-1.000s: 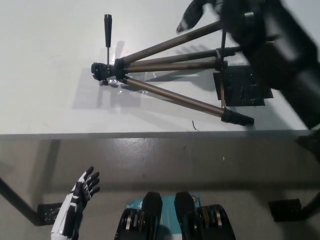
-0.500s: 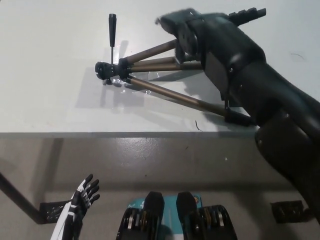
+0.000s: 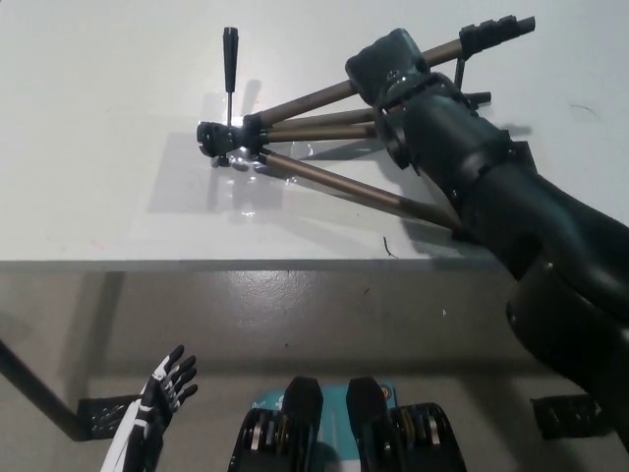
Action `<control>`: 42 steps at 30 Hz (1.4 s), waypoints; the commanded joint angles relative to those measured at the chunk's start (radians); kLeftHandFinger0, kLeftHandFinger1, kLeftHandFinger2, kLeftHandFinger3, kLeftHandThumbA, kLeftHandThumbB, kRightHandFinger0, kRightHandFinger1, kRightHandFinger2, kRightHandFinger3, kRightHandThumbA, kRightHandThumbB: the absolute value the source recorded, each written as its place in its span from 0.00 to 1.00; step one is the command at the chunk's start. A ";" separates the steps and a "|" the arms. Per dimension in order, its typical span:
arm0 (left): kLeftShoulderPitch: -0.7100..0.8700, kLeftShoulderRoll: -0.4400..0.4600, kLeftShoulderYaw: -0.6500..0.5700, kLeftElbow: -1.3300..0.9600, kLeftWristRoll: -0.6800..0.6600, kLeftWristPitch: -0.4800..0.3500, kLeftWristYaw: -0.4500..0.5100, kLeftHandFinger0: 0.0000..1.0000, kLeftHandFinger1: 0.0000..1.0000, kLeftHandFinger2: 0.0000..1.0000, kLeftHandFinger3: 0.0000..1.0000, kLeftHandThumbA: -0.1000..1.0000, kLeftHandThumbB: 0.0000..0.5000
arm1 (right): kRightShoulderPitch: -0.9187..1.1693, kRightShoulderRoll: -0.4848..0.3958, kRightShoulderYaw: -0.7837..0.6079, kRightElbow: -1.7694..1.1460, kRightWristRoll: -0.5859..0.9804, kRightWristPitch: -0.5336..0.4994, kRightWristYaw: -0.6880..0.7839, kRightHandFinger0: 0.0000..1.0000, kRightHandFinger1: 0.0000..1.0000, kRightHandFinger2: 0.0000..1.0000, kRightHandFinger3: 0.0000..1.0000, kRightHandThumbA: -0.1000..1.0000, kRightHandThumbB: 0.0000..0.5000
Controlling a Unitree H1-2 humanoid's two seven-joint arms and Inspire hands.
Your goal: A tripod lies near the right hand side of the table and the robot grab a leg of the tripod using its right hand and put it up right.
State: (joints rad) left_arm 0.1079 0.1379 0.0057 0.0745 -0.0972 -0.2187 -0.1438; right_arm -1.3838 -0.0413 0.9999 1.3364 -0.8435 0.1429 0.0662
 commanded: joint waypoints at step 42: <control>0.028 0.018 0.002 -0.009 -0.014 -0.062 -0.038 1.00 1.00 1.00 1.00 1.00 0.49 | -0.118 -0.011 -1.085 -0.172 0.491 -0.400 -0.662 0.00 0.08 0.53 0.66 0.00 0.23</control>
State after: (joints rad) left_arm 0.1276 0.1400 0.0039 0.0762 -0.0977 -0.2302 -0.1649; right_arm -1.3738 -0.0631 -0.0514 1.2448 -0.4419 -0.1334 -0.4790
